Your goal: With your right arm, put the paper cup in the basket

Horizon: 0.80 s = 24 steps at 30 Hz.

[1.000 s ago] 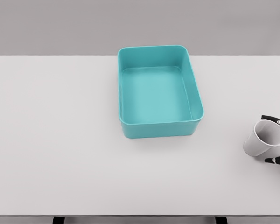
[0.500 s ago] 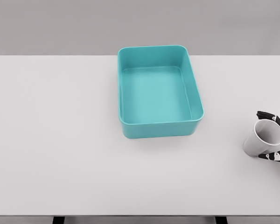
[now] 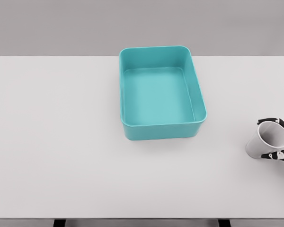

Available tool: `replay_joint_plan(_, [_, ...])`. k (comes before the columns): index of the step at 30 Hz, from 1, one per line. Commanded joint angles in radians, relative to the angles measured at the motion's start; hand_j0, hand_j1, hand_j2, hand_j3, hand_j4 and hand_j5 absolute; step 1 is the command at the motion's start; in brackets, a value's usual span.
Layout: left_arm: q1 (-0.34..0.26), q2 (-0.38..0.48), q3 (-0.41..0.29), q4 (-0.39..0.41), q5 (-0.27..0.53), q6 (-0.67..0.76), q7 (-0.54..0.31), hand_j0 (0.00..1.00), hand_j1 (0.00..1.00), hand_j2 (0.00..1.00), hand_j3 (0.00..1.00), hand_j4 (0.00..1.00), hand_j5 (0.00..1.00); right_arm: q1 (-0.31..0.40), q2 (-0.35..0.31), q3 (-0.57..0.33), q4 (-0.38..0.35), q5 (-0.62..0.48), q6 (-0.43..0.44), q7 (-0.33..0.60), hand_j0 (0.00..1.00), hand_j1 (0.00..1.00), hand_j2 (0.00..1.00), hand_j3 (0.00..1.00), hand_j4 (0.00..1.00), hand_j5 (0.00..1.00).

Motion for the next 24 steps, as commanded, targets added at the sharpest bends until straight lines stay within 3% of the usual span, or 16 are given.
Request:
replay_joint_plan(1, [0.000, 0.000, 0.000, 0.000, 0.000, 0.000, 0.000, 1.00, 1.00, 1.00, 1.00, 1.00, 1.00, 0.000, 0.000, 0.008, 0.002, 0.035, -0.005, 0.005, 0.61, 0.61, 0.61, 0.61, 0.61, 0.61])
replay_joint_plan(17, [0.000, 0.000, 0.000, 0.000, 0.000, 0.000, 0.000, 1.00, 1.00, 1.00, 1.00, 1.00, 1.00, -0.112, 0.005, 0.011, -0.001, 0.047, -0.005, 0.001, 0.59, 0.59, 0.59, 0.59, 0.59, 0.59])
replay_joint_plan(19, [0.000, 0.000, 0.000, 0.000, 0.000, 0.000, 0.000, 1.00, 1.00, 1.00, 1.00, 1.00, 1.00, -0.147, 0.014, 0.028, -0.001, 0.049, -0.005, 0.001, 0.59, 0.59, 0.59, 0.59, 0.59, 0.59])
replay_joint_plan(24, [0.000, 0.000, 0.000, 0.000, 0.000, 0.000, 0.000, 1.00, 1.00, 1.00, 1.00, 1.00, 1.00, -0.319, 0.060, 0.135, 0.002, 0.050, -0.005, 0.001, 0.59, 0.59, 0.59, 0.59, 0.59, 0.59])
